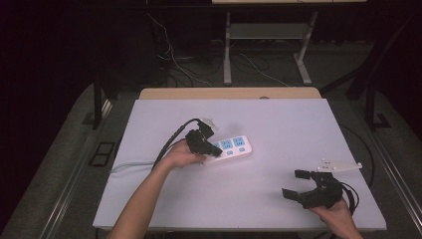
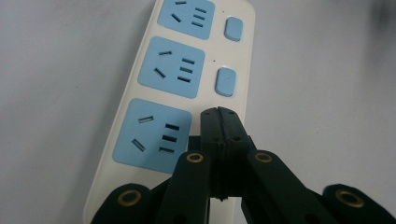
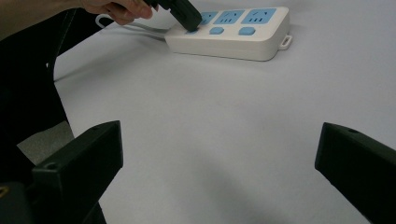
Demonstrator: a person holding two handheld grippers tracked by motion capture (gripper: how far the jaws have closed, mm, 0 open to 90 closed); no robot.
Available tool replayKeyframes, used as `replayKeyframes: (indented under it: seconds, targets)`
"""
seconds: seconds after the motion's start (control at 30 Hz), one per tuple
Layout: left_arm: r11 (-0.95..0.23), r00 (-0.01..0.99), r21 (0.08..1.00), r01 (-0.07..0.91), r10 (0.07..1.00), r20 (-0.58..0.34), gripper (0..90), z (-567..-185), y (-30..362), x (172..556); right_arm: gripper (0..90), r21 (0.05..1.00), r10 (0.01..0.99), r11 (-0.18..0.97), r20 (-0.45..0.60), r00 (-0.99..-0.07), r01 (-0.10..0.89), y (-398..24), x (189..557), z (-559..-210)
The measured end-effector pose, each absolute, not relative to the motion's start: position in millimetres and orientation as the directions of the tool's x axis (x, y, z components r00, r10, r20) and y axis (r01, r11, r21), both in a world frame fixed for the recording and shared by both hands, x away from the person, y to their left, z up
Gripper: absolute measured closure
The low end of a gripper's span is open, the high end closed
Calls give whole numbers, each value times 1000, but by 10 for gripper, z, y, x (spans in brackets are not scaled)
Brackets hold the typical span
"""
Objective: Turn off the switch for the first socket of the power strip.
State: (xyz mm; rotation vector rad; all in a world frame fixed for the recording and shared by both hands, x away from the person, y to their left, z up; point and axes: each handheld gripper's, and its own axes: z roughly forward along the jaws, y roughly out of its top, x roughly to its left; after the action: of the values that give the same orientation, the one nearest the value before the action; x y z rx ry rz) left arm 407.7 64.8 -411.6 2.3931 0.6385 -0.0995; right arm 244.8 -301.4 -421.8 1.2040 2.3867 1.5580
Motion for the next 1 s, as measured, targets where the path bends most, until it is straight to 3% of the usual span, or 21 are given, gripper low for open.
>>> replayKeyframes:
  seconds: [0.43,1.0]
  targets:
    - [-647,878,598,474,398,-266,893,-4074,682,4091,7,801,622,182,356,-697,571,-3030,2450,-4211]
    - [-635,879,624,455,430,-204,893,-3908,729,4018,7,799,627,178,358,-692,574,-3040,2450,-4212]
